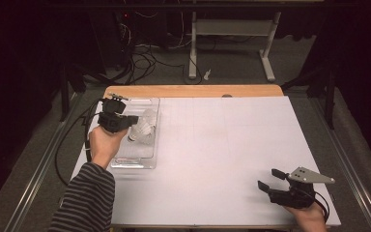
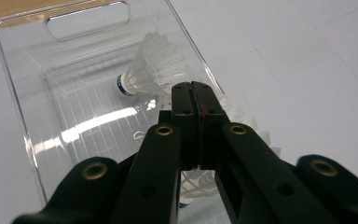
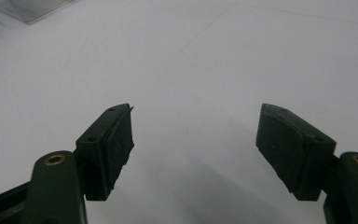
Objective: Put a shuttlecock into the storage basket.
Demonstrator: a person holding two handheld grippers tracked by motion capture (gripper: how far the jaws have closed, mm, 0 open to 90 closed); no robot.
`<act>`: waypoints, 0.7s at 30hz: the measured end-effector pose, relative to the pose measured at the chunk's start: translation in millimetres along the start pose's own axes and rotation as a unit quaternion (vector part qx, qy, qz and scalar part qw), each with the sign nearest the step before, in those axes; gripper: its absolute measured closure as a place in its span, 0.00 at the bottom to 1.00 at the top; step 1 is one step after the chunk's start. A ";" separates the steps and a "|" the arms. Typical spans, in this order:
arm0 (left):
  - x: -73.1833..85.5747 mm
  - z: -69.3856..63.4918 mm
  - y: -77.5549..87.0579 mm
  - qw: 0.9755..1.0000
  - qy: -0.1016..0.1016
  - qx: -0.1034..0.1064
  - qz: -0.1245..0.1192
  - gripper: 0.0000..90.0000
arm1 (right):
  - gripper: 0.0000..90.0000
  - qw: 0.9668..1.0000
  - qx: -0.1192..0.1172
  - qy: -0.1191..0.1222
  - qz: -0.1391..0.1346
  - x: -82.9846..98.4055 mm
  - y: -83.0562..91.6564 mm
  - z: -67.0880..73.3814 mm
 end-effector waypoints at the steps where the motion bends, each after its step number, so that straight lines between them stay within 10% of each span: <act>1: -0.2 1.4 -0.8 1.000 0.002 -0.001 0.000 0.99 | 0.31 1.000 0.000 0.000 0.000 0.0 0.0 0.1; 21: -7.6 19.4 -14.6 0.999 0.031 -0.026 0.000 0.99 | 0.31 1.000 -0.001 0.000 0.001 0.2 0.0 0.1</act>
Point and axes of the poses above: each handheld gripper's, and its own axes: y roughly backward along the jaws, x roughly out of its underside, z roughly to its left, the point moved 6 cm from there along -y, roughly forward along the jaws, and after that the axes turned 1 degree about -x, right-handed, at the moved point
